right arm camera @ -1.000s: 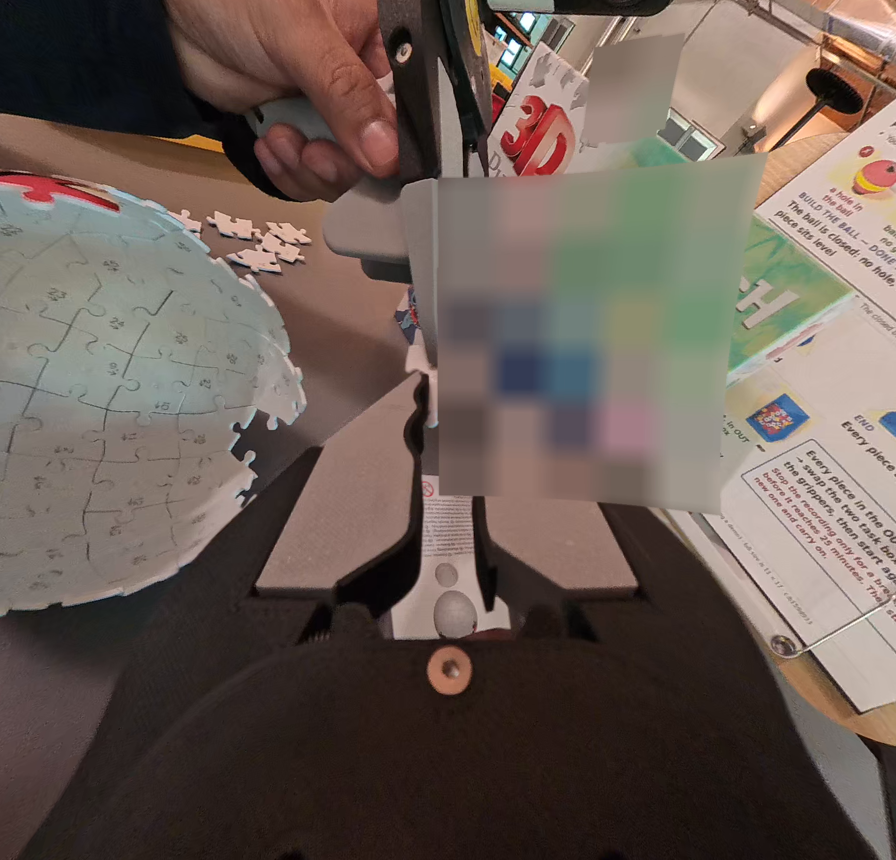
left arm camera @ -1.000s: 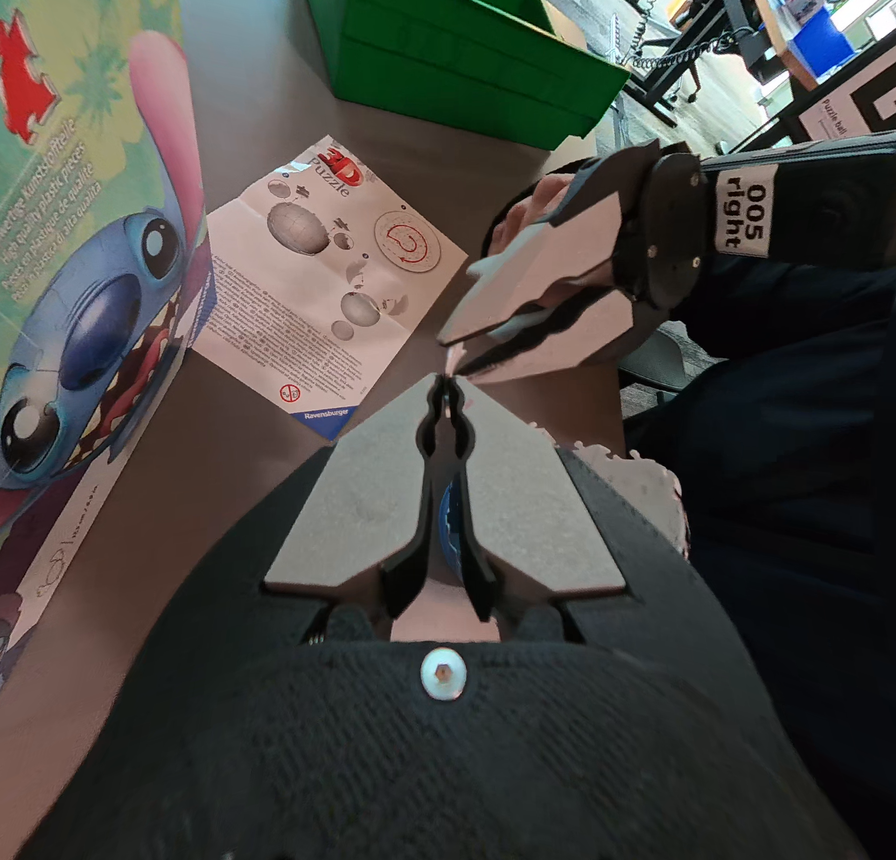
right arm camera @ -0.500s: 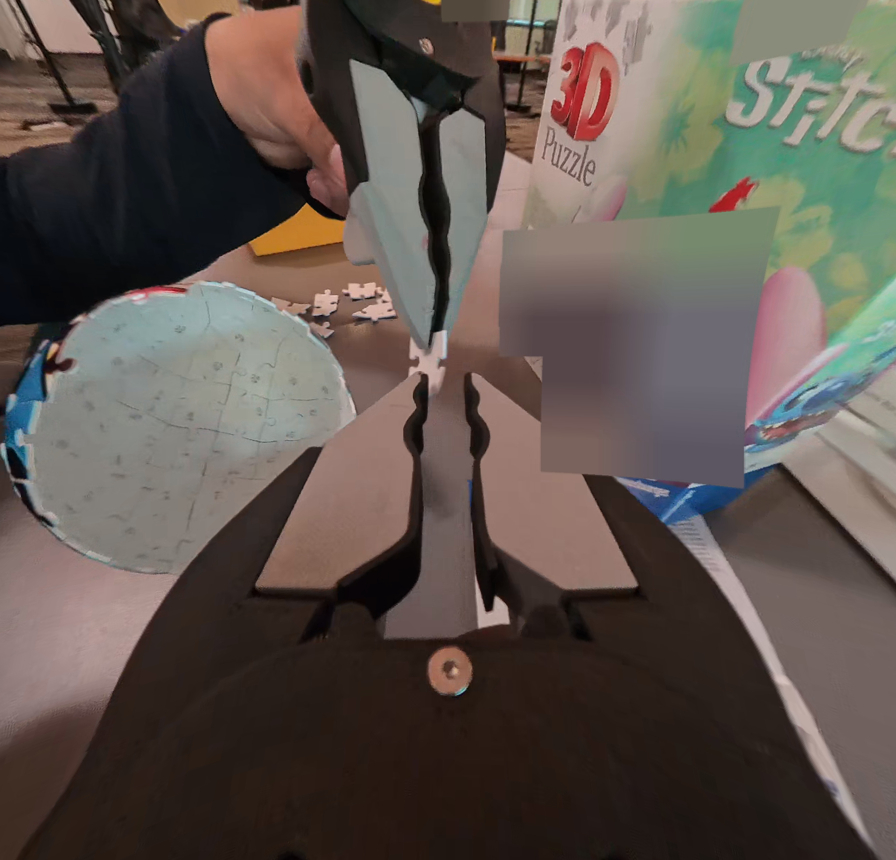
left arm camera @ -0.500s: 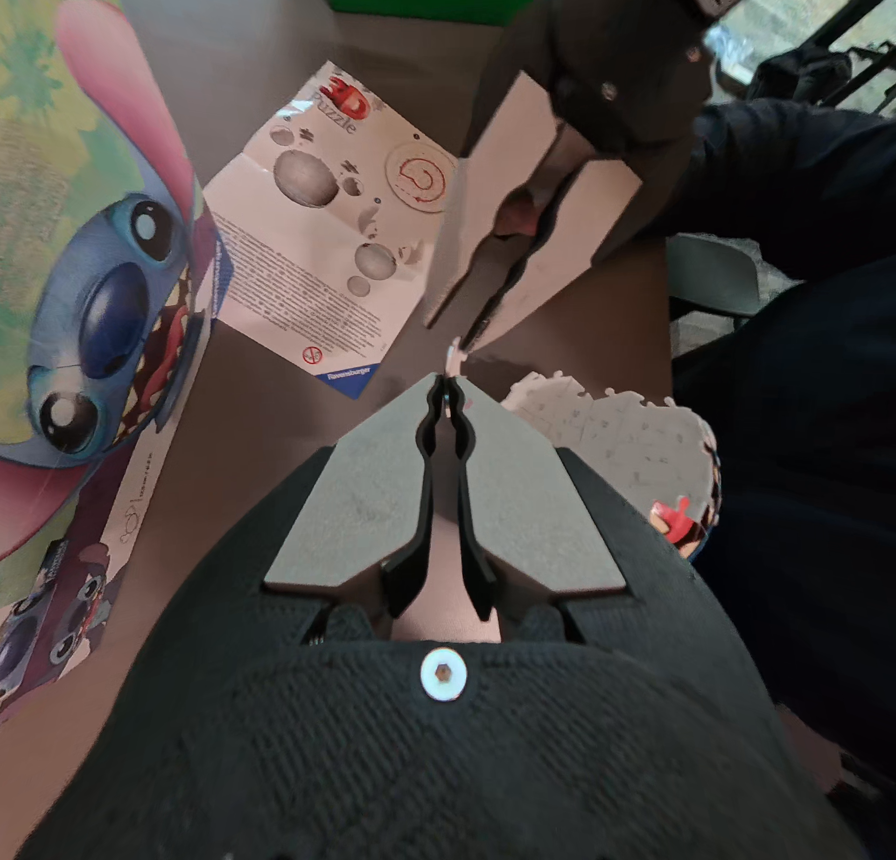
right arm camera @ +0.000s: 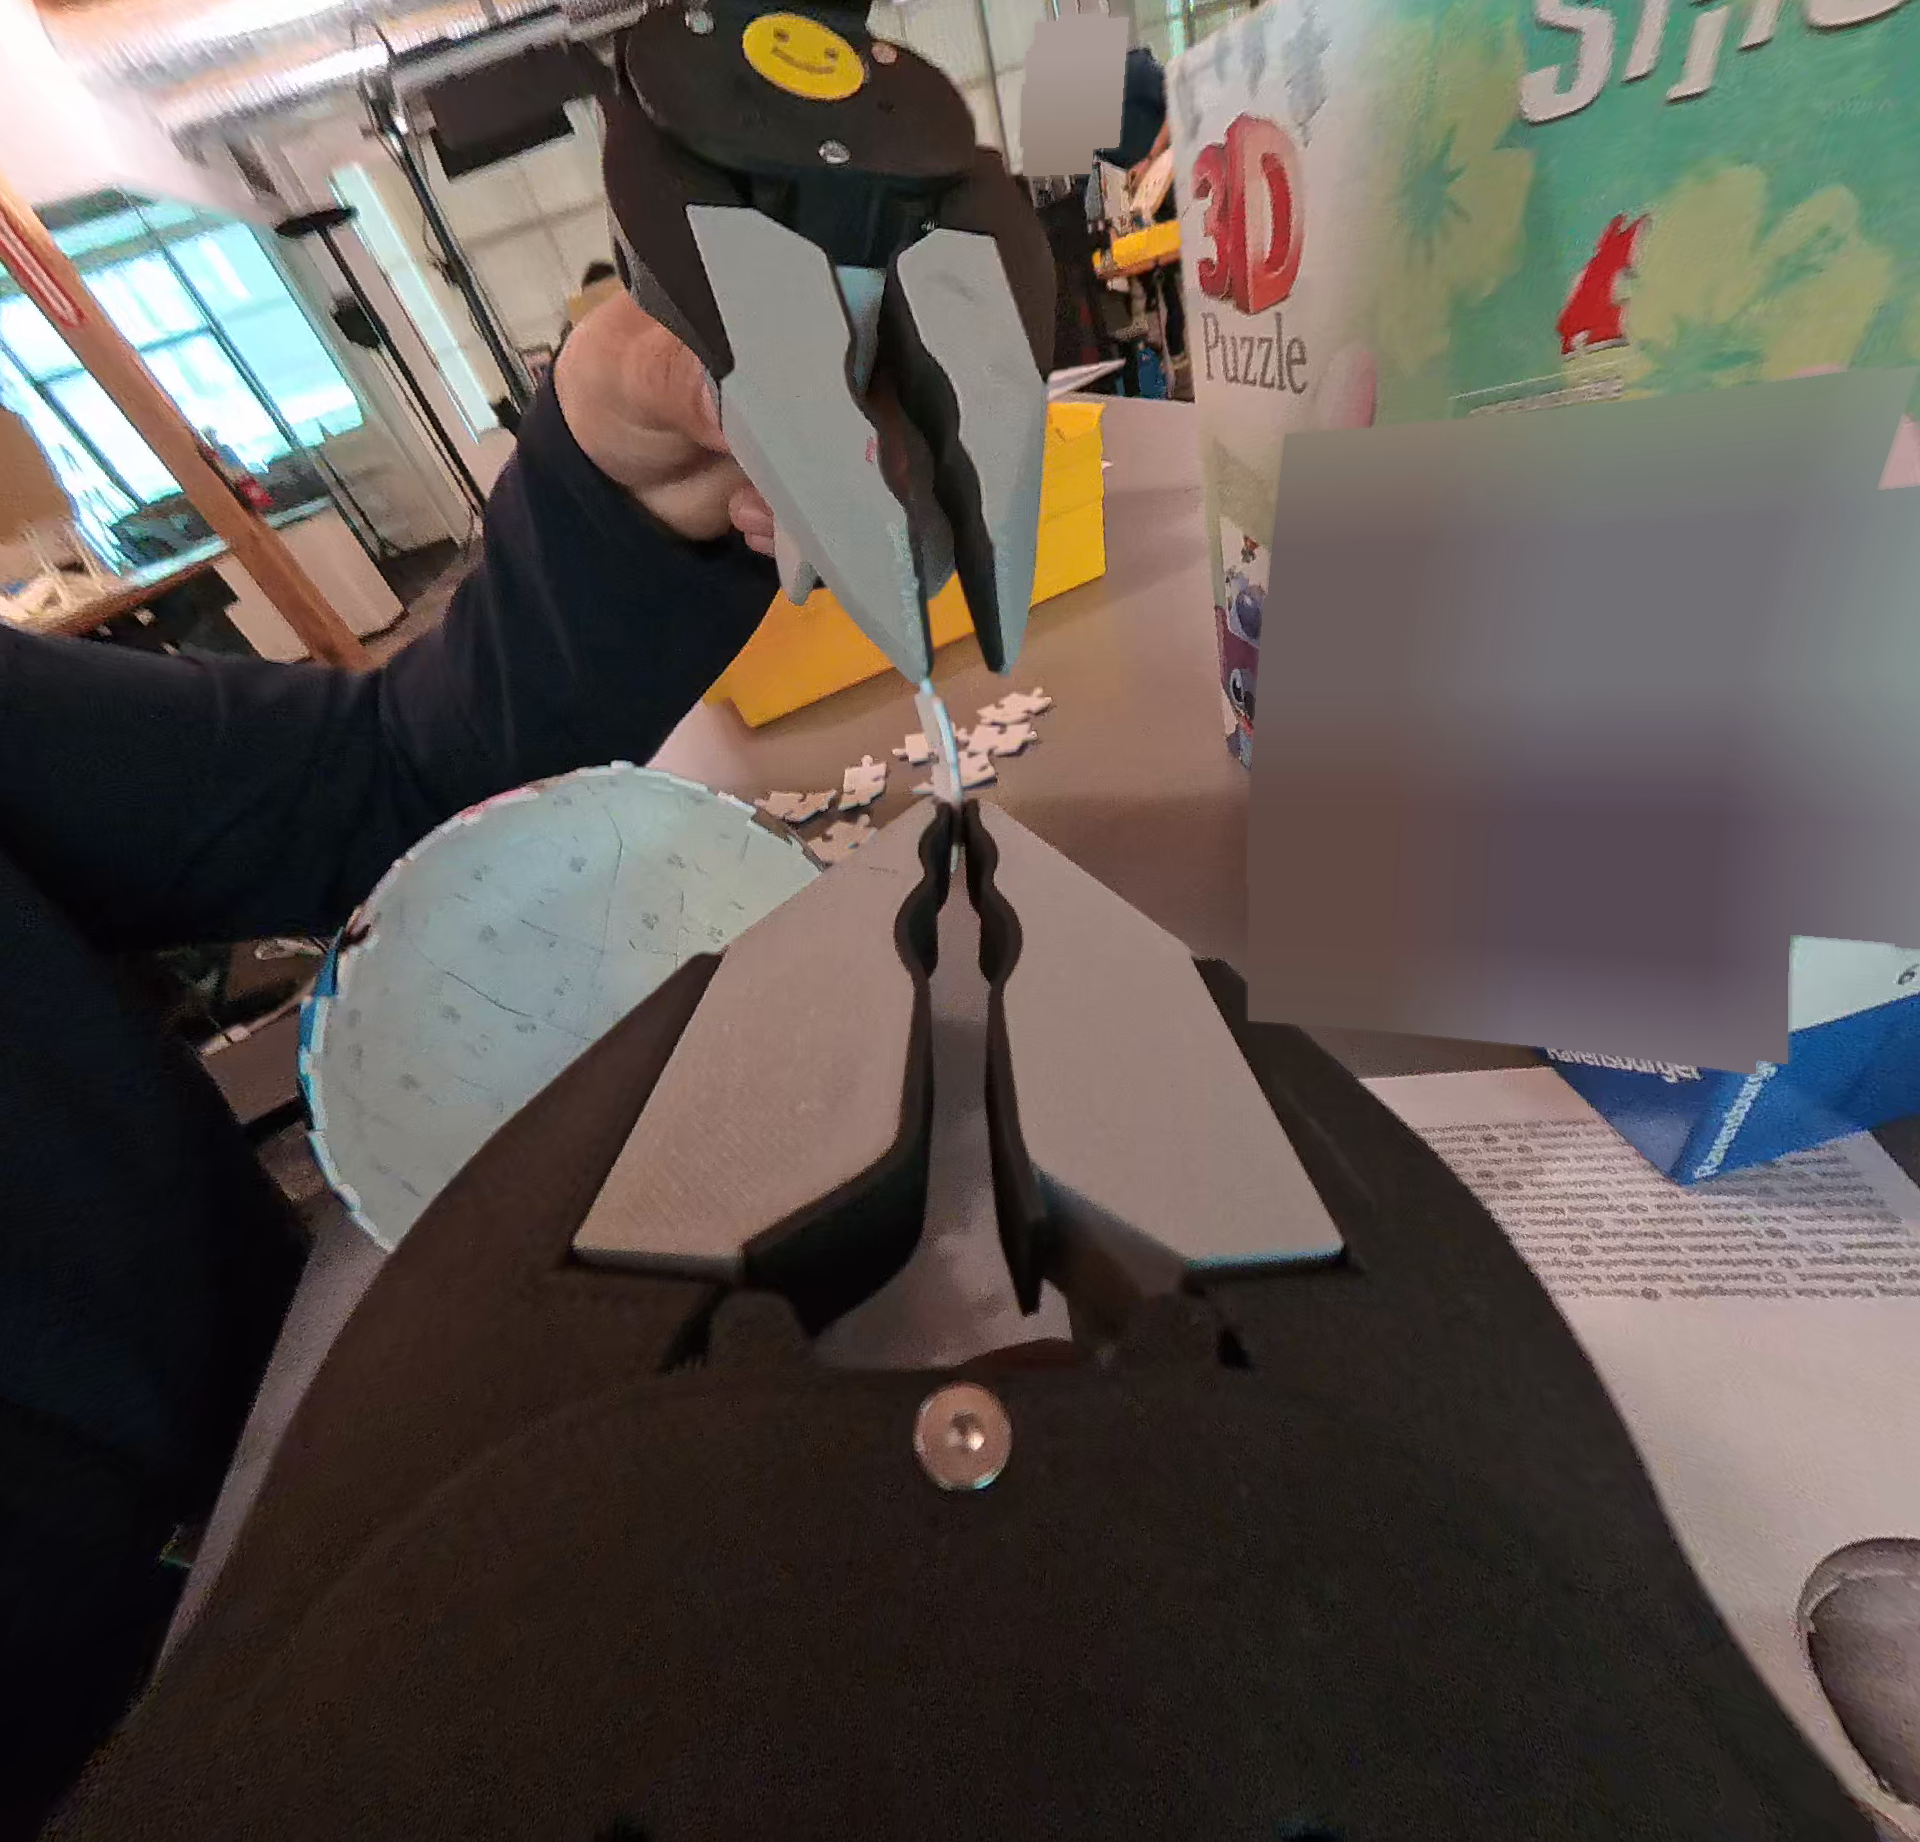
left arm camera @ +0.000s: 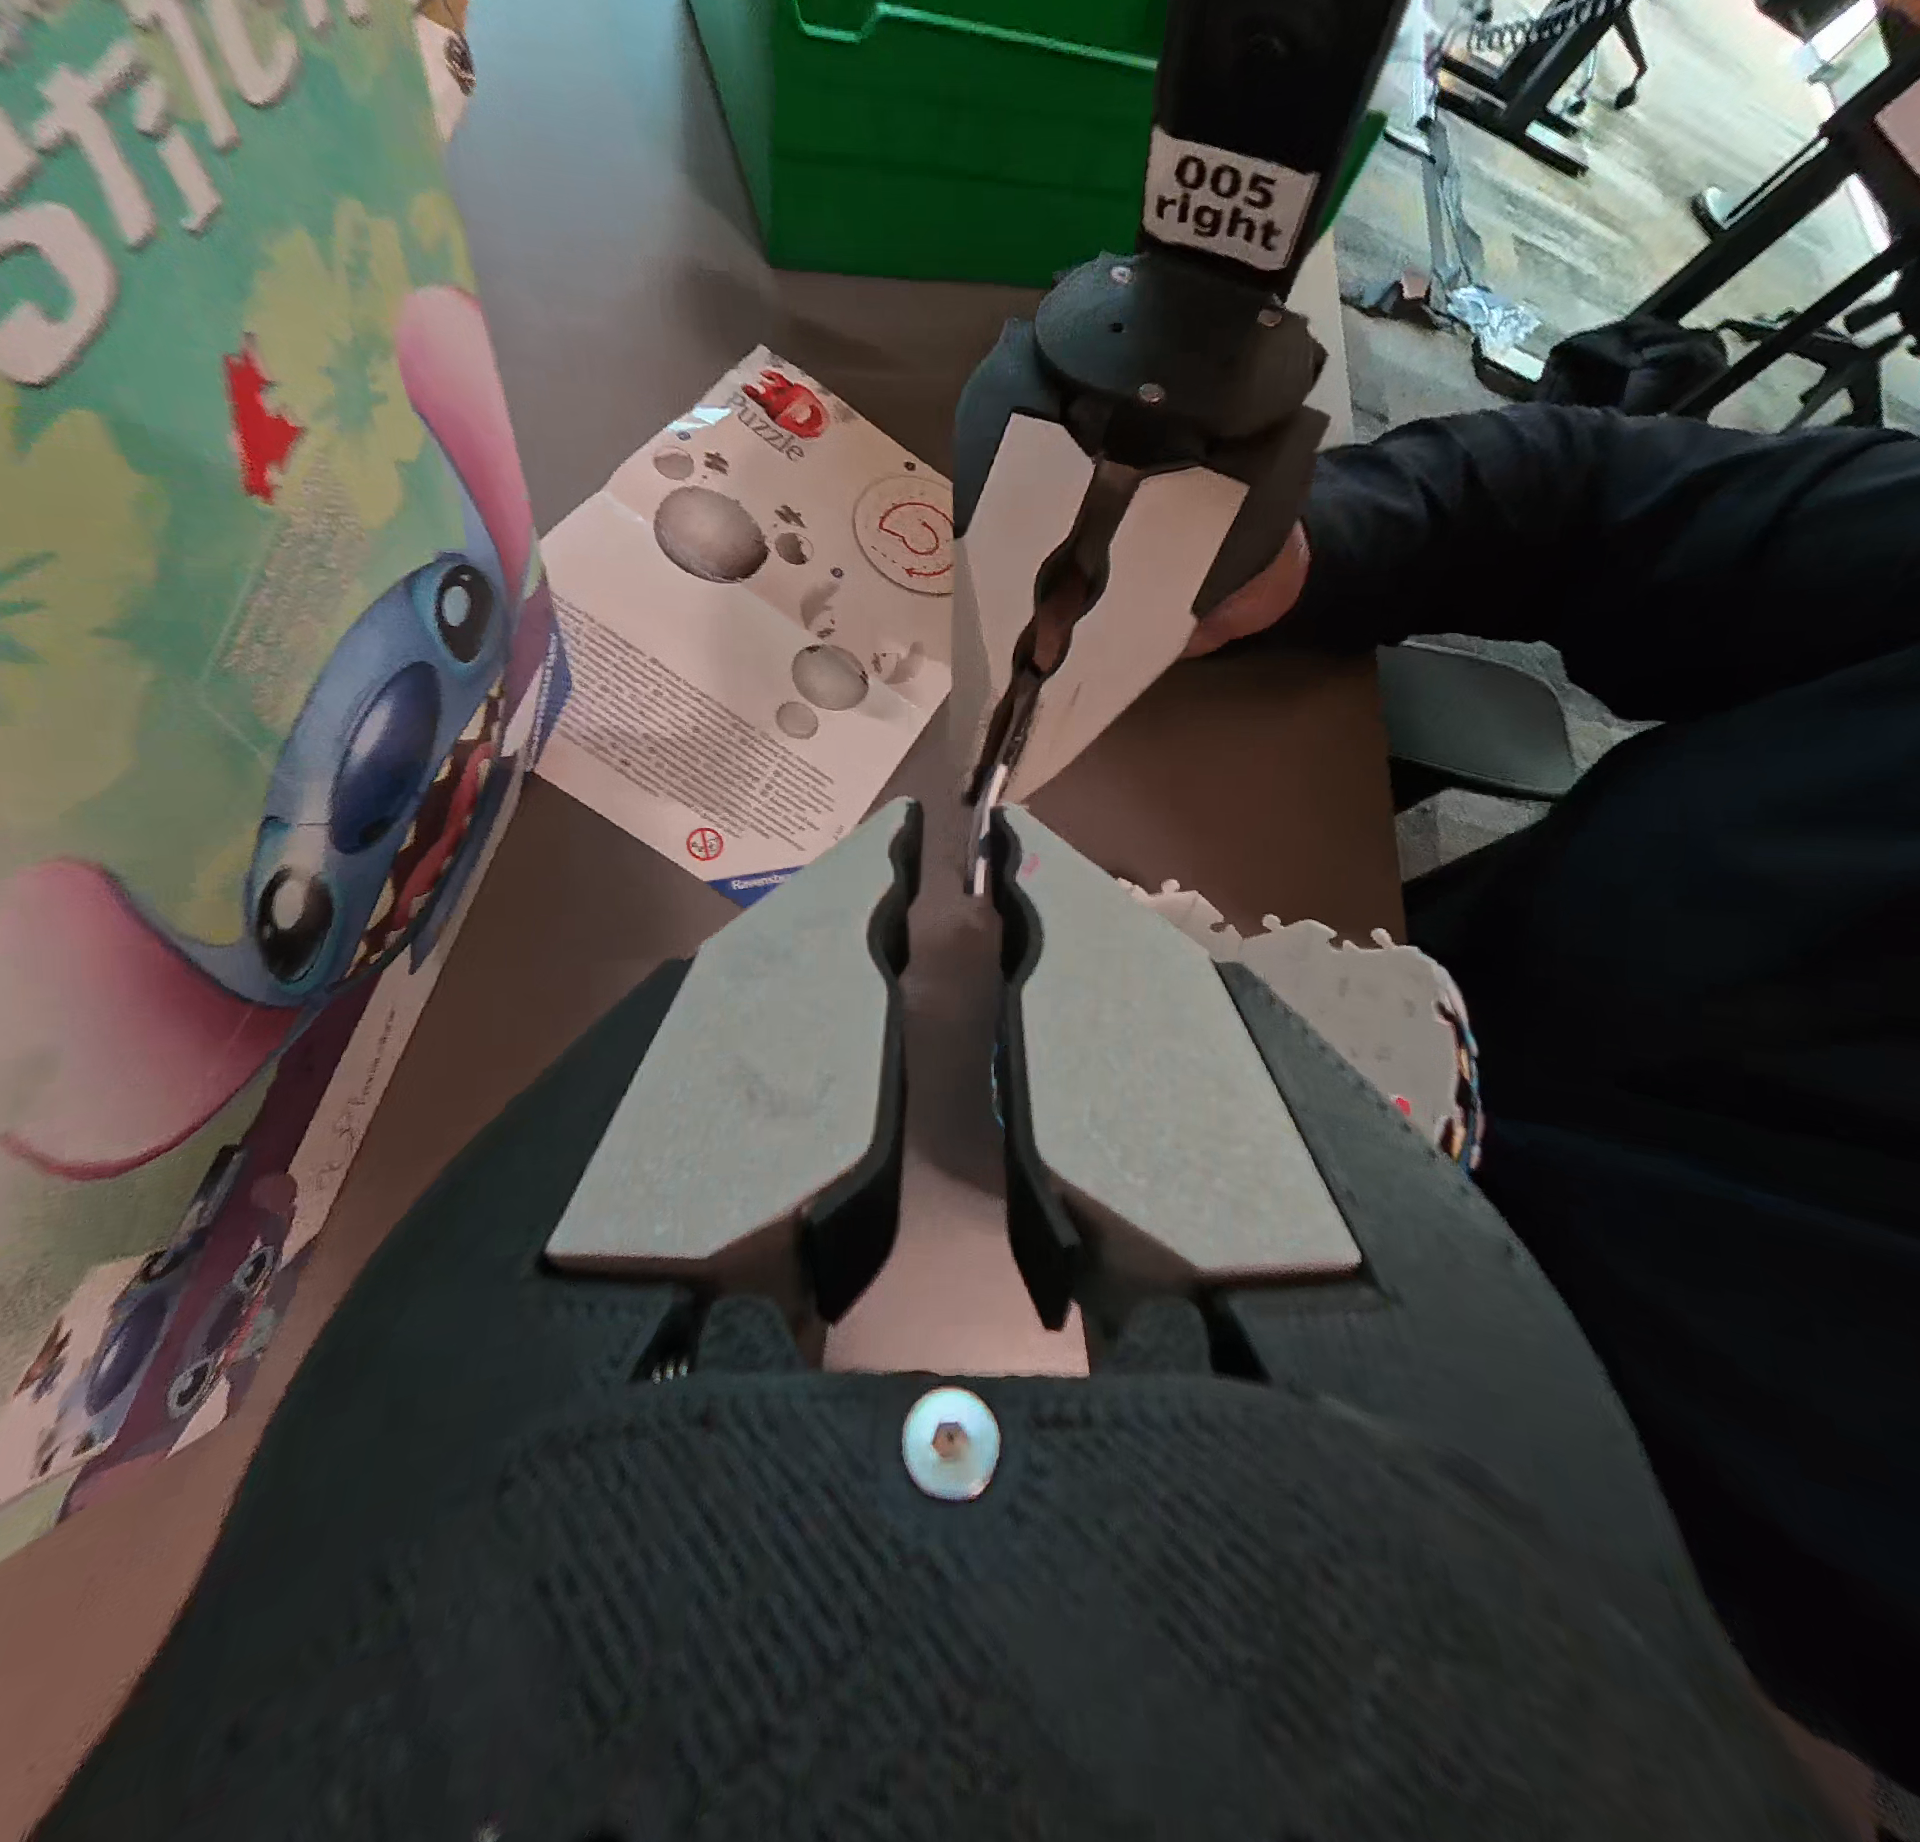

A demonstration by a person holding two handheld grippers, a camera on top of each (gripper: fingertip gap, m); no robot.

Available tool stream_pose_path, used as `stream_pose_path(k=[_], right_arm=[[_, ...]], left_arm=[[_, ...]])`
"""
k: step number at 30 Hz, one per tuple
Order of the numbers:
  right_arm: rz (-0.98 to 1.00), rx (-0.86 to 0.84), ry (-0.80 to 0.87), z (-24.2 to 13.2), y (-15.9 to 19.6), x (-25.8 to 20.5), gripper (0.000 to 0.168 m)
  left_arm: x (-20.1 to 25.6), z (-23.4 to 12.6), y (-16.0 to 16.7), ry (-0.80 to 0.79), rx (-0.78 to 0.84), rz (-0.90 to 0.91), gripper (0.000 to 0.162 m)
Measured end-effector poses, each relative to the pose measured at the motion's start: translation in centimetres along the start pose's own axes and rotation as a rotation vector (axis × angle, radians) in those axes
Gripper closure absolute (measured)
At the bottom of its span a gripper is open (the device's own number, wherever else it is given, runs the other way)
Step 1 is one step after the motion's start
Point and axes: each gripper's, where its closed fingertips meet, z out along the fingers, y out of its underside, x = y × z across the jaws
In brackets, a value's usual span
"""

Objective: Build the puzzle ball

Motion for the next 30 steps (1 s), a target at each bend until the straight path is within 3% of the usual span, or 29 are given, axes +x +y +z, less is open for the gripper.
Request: stream_pose_path(k=[3,8,10,13,19,27,30], right_arm=[[0.014,0.020,0.017,-0.3,-0.3,0.4,0.168],[0.034,0.100,0.022,-1.1,-1.6,0.7,0.168],[0.059,0.134,-0.001,-1.3,-2.1,0.4,0.168],[0.075,0.162,0.002,-1.2,-2.3,0.4,0.168],[0.106,0.184,-0.055,-1.0,-2.6,-0.2,0.168],[0.064,0.037,-0.099,-0.6,-0.7,-0.8,0.168],[0.004,0.031,-0.043,-1.4,-1.3,-0.1,0.152]], left_arm=[[0.0,-0.4,-0.1,0.016,0.017,-0.022,0.151],[-0.1,0.2,0.7,0.056,-0.018,-0.057,0.135],[0.2,0.8,0.1,0.076,0.009,-0.054,0.137],[0.7,1.4,-1.0,0.063,0.069,0.001,0.161],[1.1,0.8,-1.6,0.022,0.082,0.053,0.162],[1.3,1.4,-0.2,0.030,-0.002,0.048,0.162],[0.7,1.5,1.2,-0.032,-0.091,0.074,0.162]])
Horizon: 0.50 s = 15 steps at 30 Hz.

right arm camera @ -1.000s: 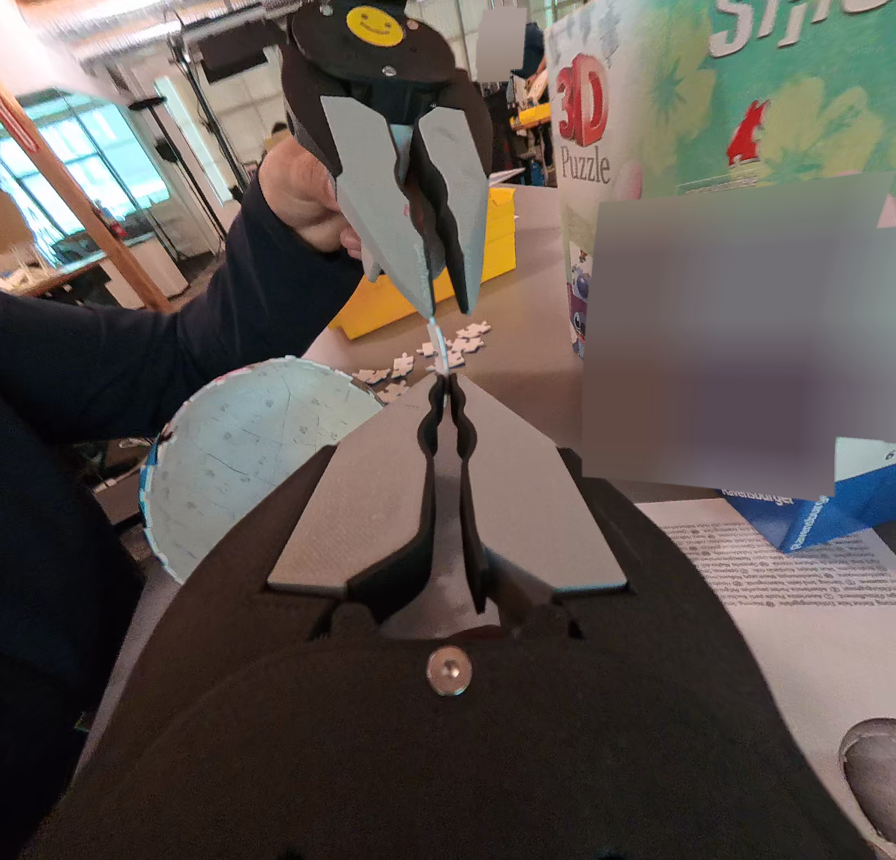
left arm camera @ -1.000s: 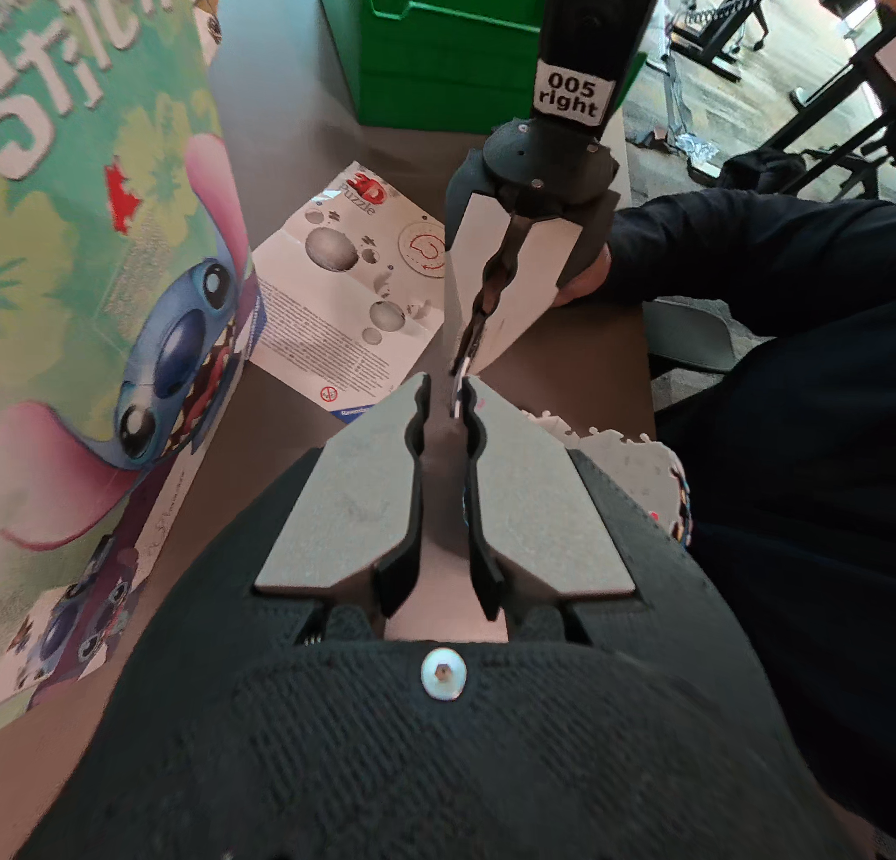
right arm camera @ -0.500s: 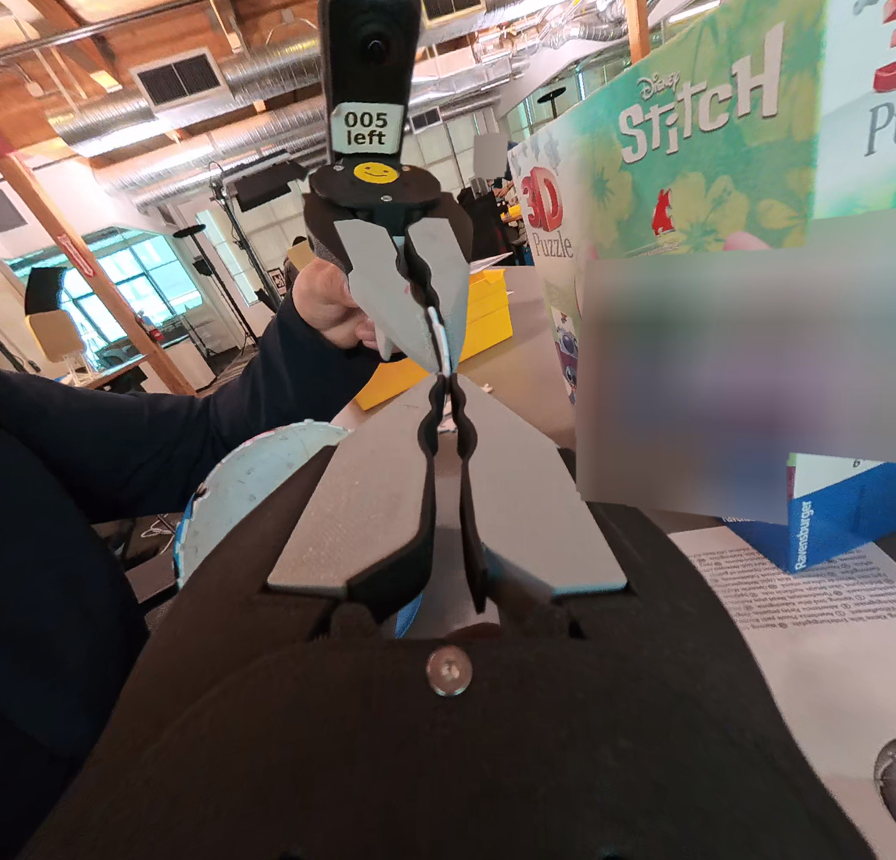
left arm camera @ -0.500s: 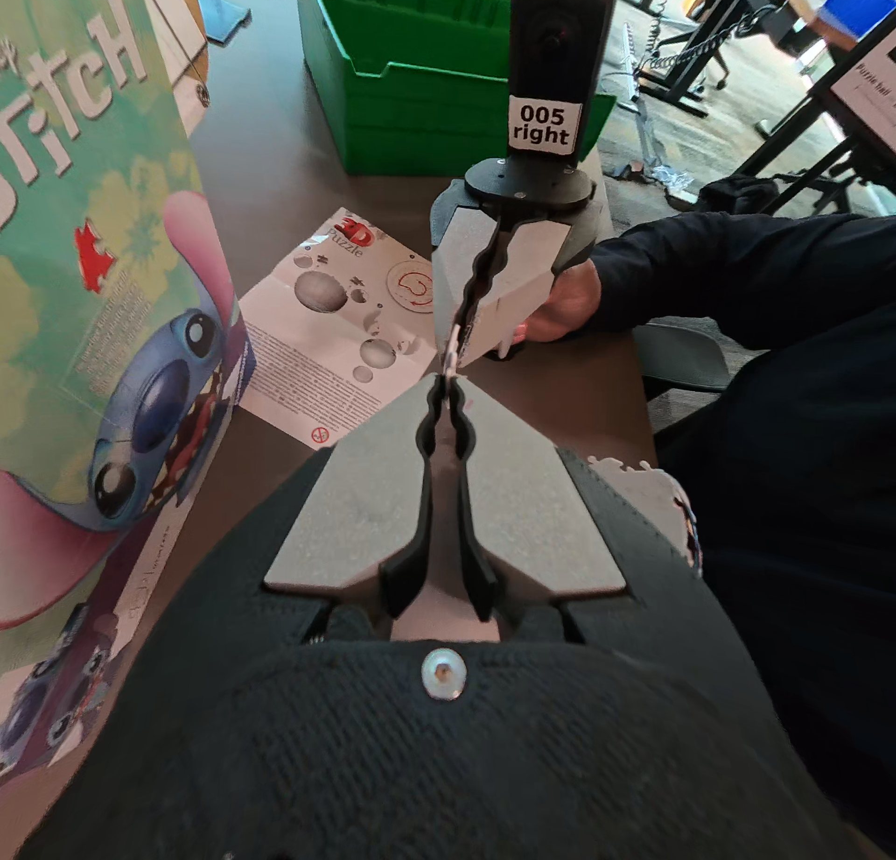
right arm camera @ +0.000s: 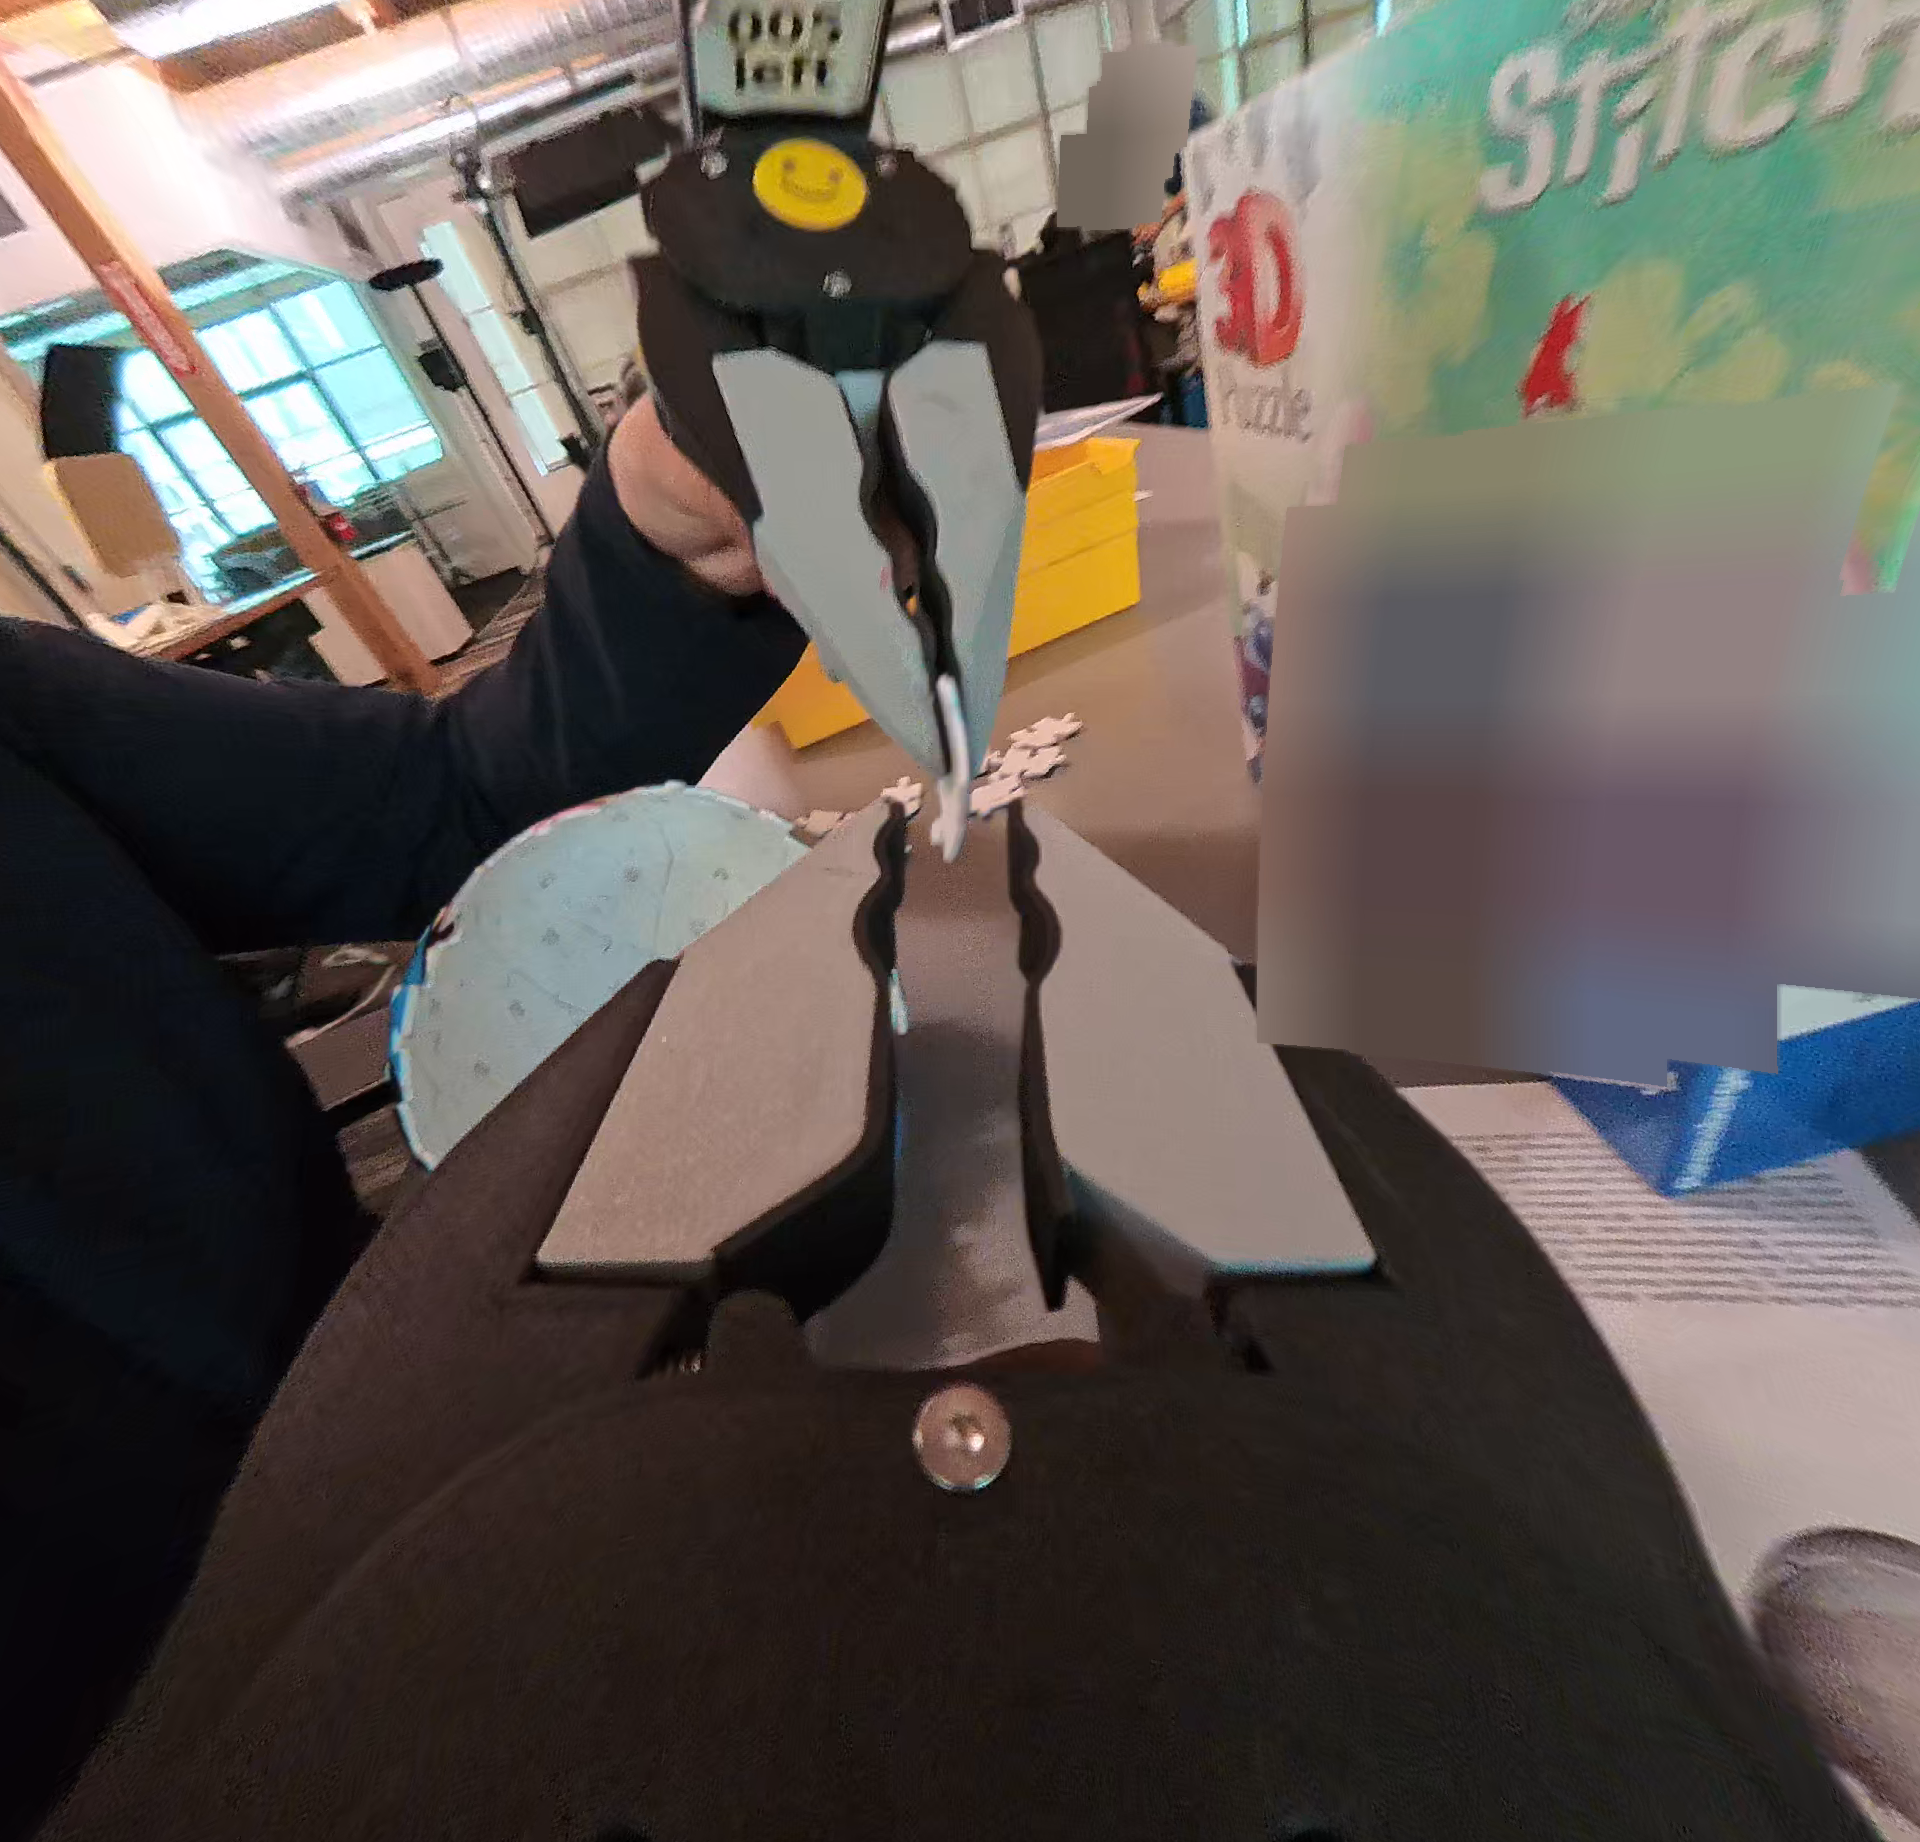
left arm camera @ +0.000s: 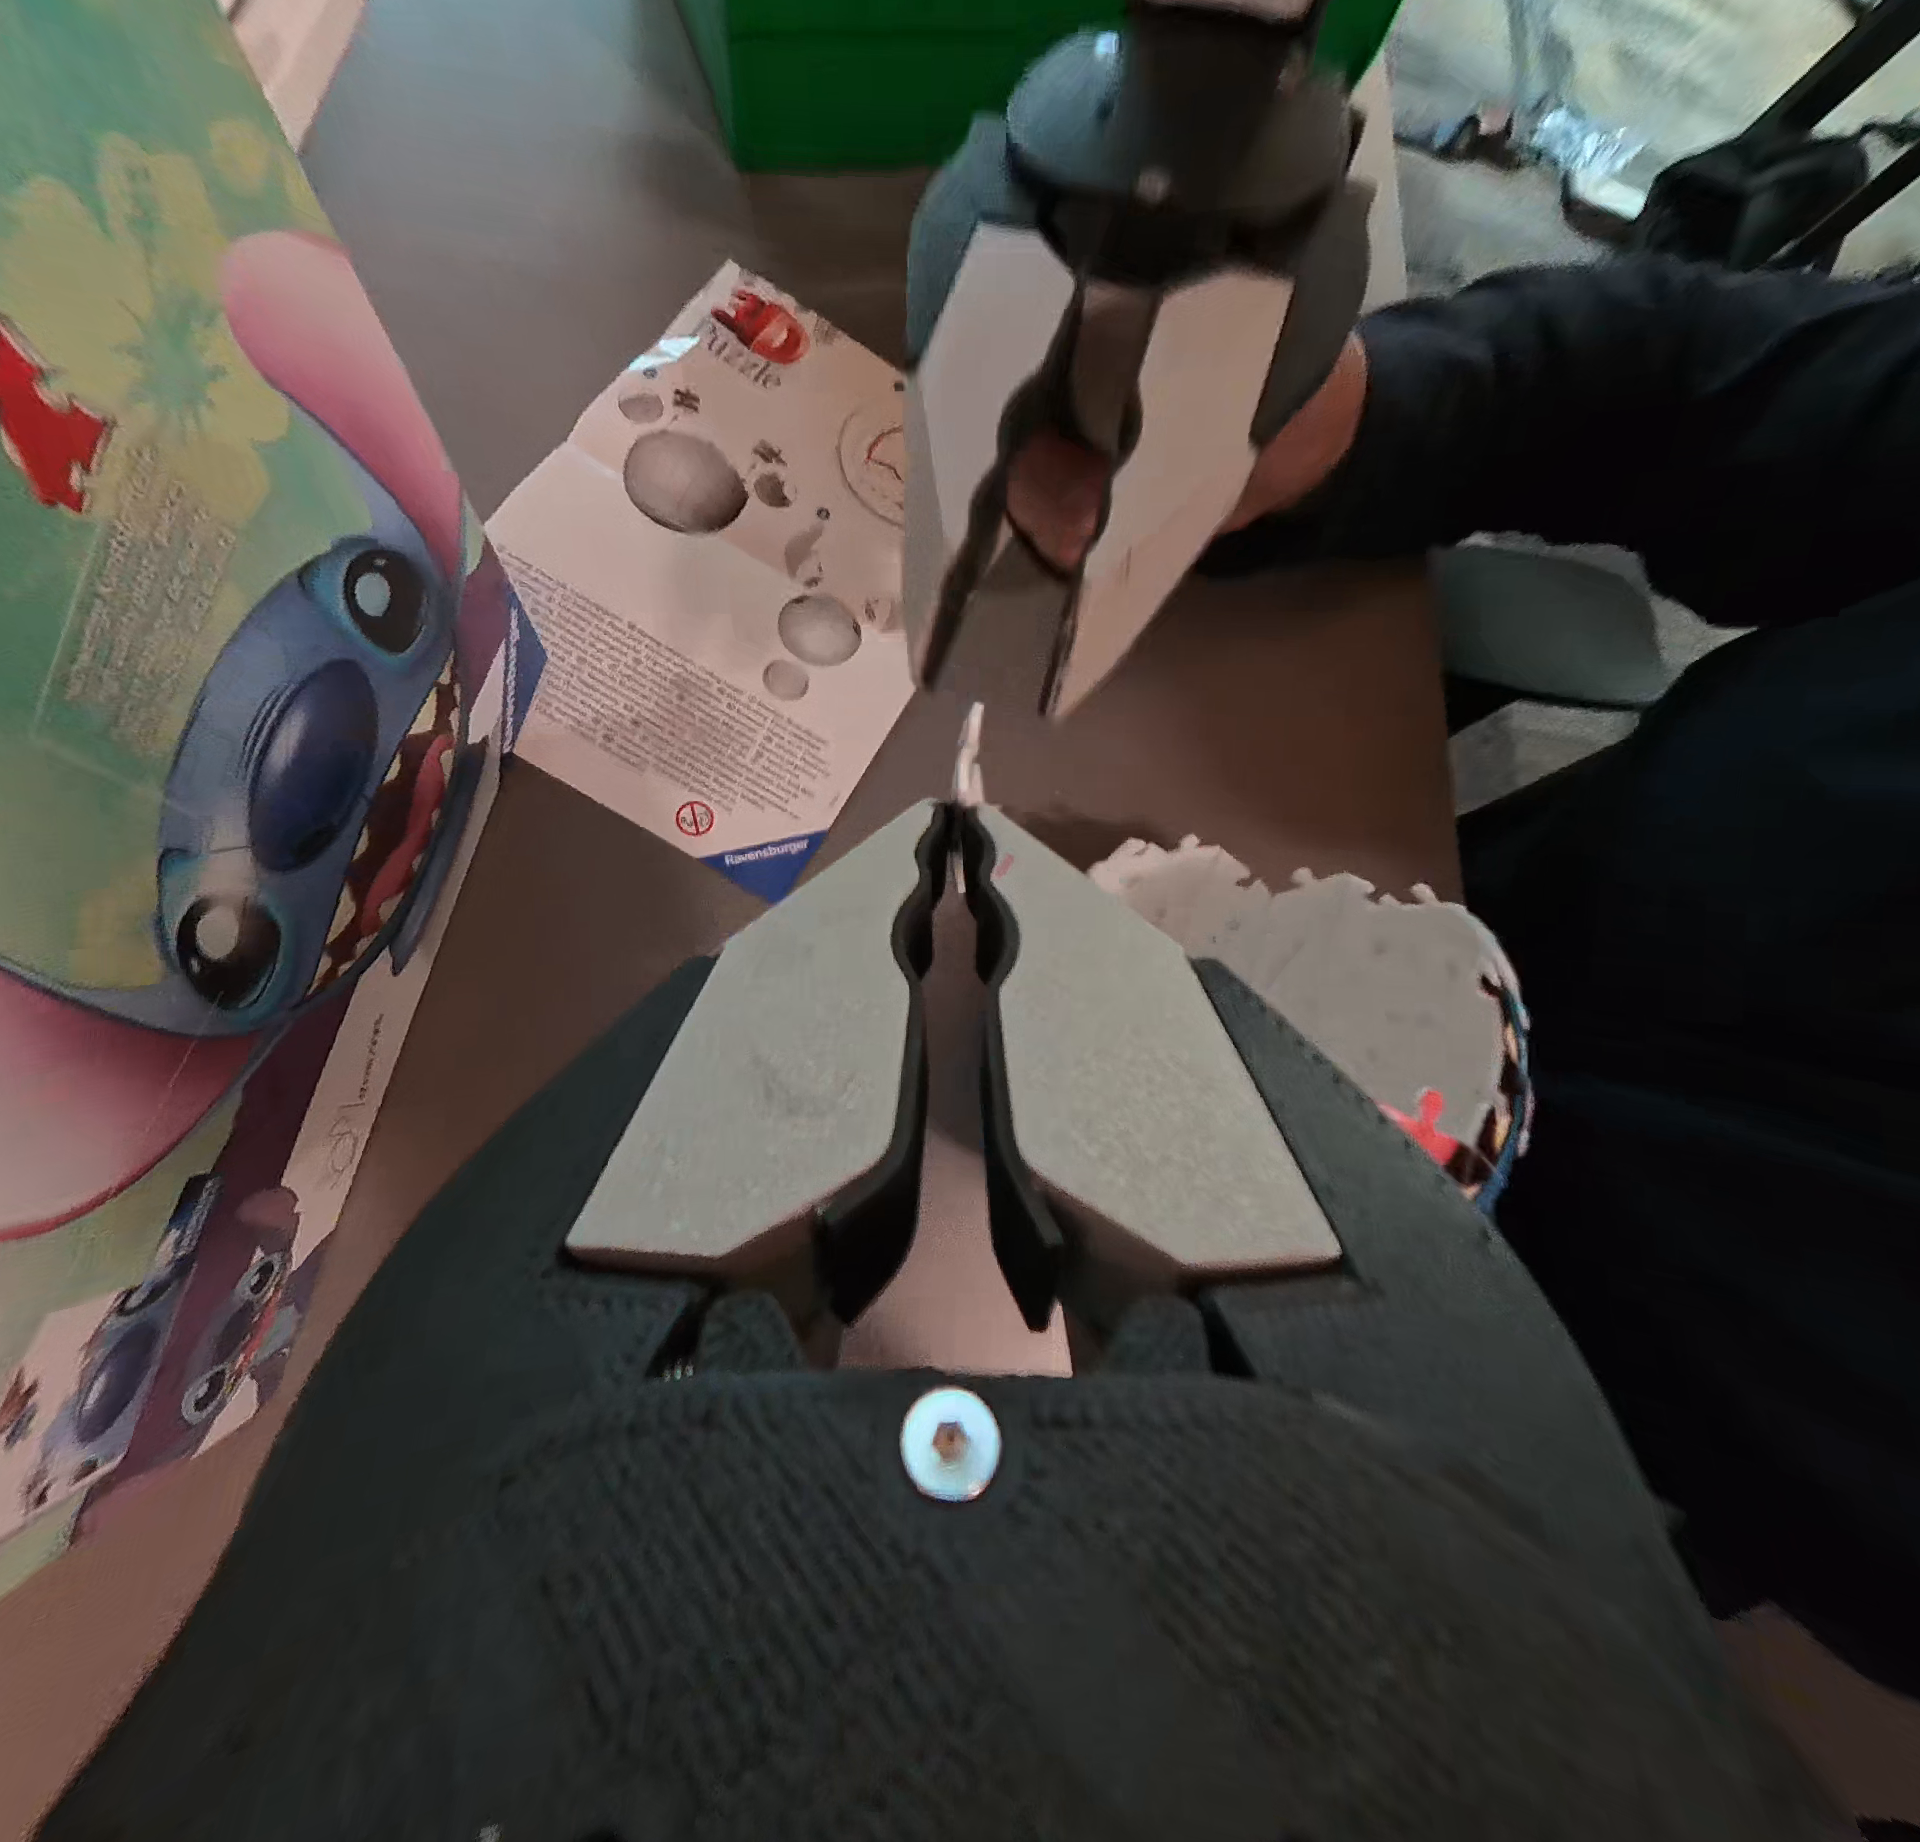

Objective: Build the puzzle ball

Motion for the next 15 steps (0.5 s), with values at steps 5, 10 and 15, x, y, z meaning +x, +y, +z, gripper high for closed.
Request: stream_pose_path(k=[5,10,15], right_arm=[[-0.039,0.022,0.014,-0.3,-1.2,-0.2,0.149],[-0.091,-0.107,0.029,0.6,0.7,-0.3,0.165],[-0.127,-0.167,0.003,0.6,1.6,-0.9,0.168]], left_arm=[[1.1,0.7,0.5,0.027,-0.056,0.014,0.162],[1.5,1.7,1.3,0.015,-0.146,0.050,0.162],[2.2,1.9,1.4,0.047,-0.170,0.057,0.162]])
